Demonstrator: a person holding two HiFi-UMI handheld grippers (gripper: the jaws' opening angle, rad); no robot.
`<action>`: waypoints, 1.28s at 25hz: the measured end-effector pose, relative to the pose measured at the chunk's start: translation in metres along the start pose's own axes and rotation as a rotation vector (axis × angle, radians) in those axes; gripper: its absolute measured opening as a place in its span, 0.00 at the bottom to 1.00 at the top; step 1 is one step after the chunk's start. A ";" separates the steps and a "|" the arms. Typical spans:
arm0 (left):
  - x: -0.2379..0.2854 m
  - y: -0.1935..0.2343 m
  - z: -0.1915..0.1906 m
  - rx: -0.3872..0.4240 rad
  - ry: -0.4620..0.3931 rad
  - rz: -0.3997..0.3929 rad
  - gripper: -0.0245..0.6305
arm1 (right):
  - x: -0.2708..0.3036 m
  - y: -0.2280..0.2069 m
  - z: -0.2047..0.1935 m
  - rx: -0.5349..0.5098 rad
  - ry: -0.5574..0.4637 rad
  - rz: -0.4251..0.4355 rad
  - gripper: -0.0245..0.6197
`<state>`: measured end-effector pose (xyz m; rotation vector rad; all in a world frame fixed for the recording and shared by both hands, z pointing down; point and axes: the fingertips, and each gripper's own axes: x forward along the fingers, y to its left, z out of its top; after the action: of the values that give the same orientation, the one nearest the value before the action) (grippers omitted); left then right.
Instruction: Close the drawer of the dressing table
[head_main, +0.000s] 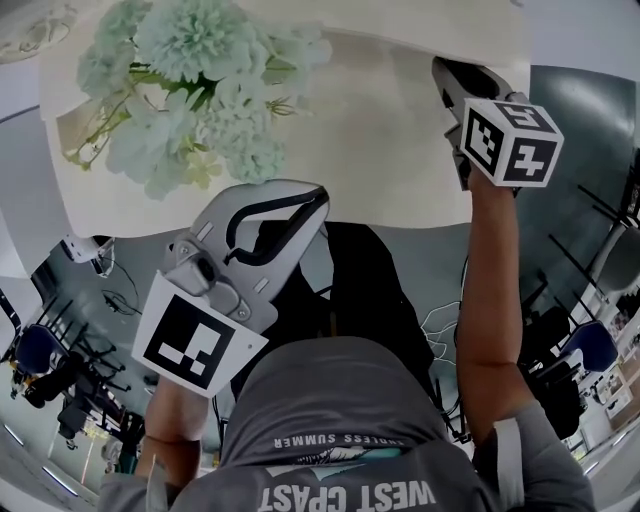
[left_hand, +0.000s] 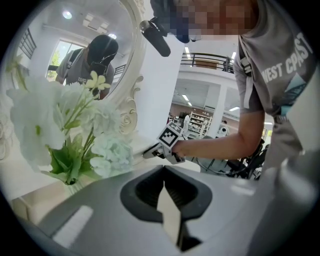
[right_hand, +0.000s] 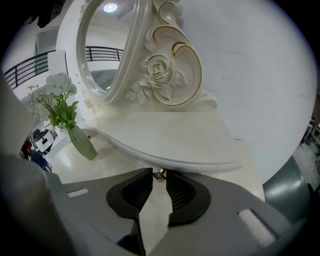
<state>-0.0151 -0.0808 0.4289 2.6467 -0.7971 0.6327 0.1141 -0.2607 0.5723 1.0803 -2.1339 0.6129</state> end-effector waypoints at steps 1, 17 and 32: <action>-0.001 -0.001 0.000 0.003 -0.003 0.000 0.04 | 0.000 0.000 0.000 -0.001 0.001 -0.003 0.18; -0.037 -0.016 0.040 0.081 -0.065 0.035 0.04 | -0.025 0.005 -0.002 0.034 0.055 -0.032 0.26; -0.113 -0.032 0.103 0.234 -0.139 0.117 0.04 | -0.161 0.054 0.083 -0.074 -0.218 -0.069 0.04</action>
<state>-0.0480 -0.0462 0.2795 2.8984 -0.9782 0.6101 0.1121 -0.2018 0.3931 1.2212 -2.2740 0.3954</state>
